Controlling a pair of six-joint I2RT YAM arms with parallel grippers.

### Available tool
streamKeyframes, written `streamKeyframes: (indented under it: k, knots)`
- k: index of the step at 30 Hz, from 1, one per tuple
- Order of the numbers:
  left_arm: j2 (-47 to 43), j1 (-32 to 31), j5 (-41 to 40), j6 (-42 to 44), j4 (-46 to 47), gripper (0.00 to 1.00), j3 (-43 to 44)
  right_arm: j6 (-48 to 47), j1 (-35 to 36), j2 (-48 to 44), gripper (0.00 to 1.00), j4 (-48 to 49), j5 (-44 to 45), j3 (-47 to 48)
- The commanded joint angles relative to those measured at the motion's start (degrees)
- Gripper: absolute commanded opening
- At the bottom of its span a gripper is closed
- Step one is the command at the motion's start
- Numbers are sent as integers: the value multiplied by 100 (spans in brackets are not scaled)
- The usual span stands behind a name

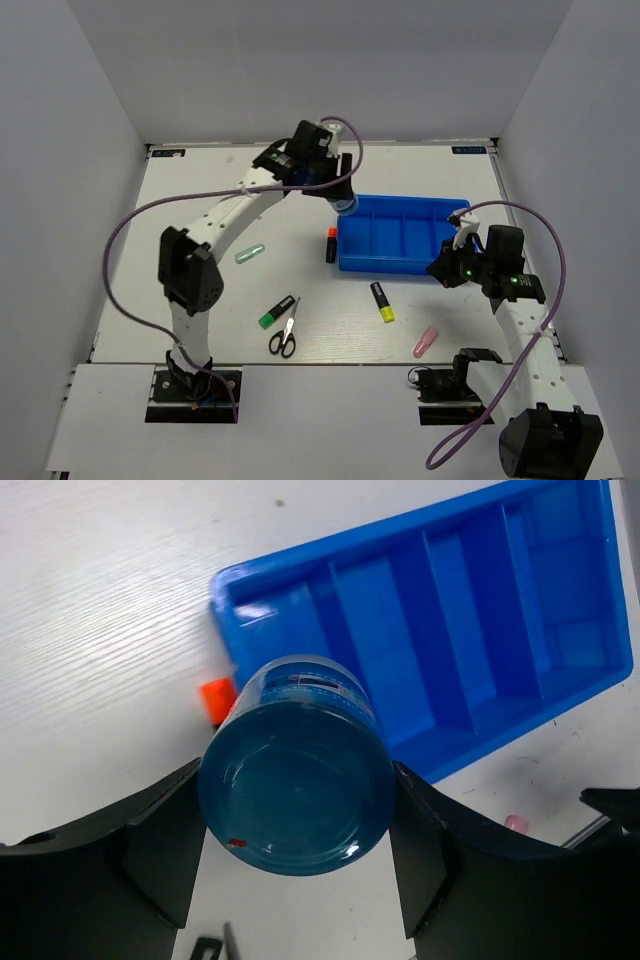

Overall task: Sort the stationery into containers
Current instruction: Place the stationery into the container

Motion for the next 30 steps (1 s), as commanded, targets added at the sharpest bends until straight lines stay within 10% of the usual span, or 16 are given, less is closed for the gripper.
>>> streamKeyframes:
  k: [1,11,19,30]
  knots:
    - [345,-200,549,-211,129,0,705,59,35,11,5,55,92,226]
    - [1146,-376,427,-299,384,1,707,42,79,37,8,38,154,243]
    - [1269,-437,278,-194,218,63,645,42,114,72,16,55,250,252]
    - [1392,-551,119,-97,33,79,864,24,132,99,22,29,286,252]
